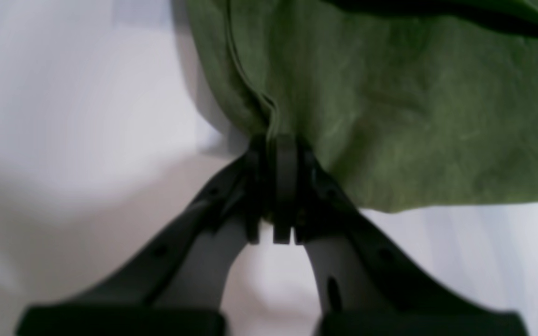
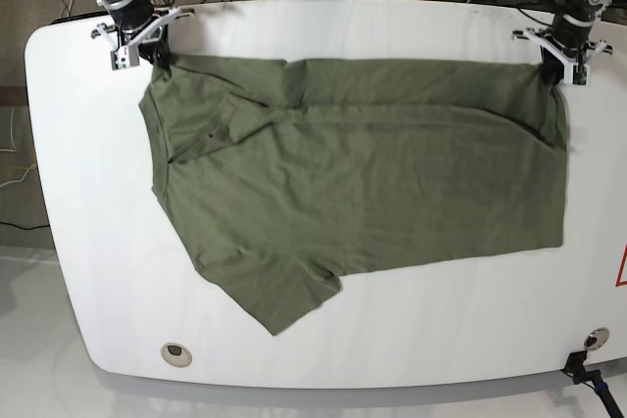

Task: Fold the T-shirt properly
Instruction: 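Drag the shirt further with both grippers to the table rim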

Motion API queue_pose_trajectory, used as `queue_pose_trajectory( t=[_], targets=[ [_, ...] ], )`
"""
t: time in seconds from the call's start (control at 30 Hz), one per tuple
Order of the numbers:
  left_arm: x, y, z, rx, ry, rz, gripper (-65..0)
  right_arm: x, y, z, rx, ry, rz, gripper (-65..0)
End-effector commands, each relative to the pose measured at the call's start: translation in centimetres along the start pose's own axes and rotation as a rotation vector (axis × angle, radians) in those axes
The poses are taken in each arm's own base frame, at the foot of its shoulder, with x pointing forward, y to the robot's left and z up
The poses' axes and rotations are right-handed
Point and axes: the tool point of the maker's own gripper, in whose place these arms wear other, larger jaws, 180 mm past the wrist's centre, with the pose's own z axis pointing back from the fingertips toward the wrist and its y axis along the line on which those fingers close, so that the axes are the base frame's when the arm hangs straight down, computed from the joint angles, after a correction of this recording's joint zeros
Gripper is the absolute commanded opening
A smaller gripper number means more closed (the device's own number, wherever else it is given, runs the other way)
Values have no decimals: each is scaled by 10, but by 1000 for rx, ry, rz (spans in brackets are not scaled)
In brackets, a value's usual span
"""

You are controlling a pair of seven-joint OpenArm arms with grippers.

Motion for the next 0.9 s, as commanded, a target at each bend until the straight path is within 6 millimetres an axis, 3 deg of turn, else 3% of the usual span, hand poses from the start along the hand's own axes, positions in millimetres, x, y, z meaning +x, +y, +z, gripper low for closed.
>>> queue_pose_trajectory(
  t=[0.0, 0.2, 0.3, 0.57, 0.87],
  targets=[
    [9, 4, 5, 4, -29, -18, -650, -6, 0, 9, -16, 34, 20, -650],
    [-20, 3, 21, -4, 46, -23, -650, -16, -3, 23, -28, 63, 30, -650],
    [-25, 1, 29, -12, 60, -37, -650, -22, -5, 26, -32, 83, 36, -650],
    [-16, 4, 31, -16, 50, -73, -650, -21, -32, 28, -80, 94, 54, -650],
    [-14, 6, 30, -21, 50, -89, -650, -24, -31, 27, -73, 102, 53, -650]
  ],
)
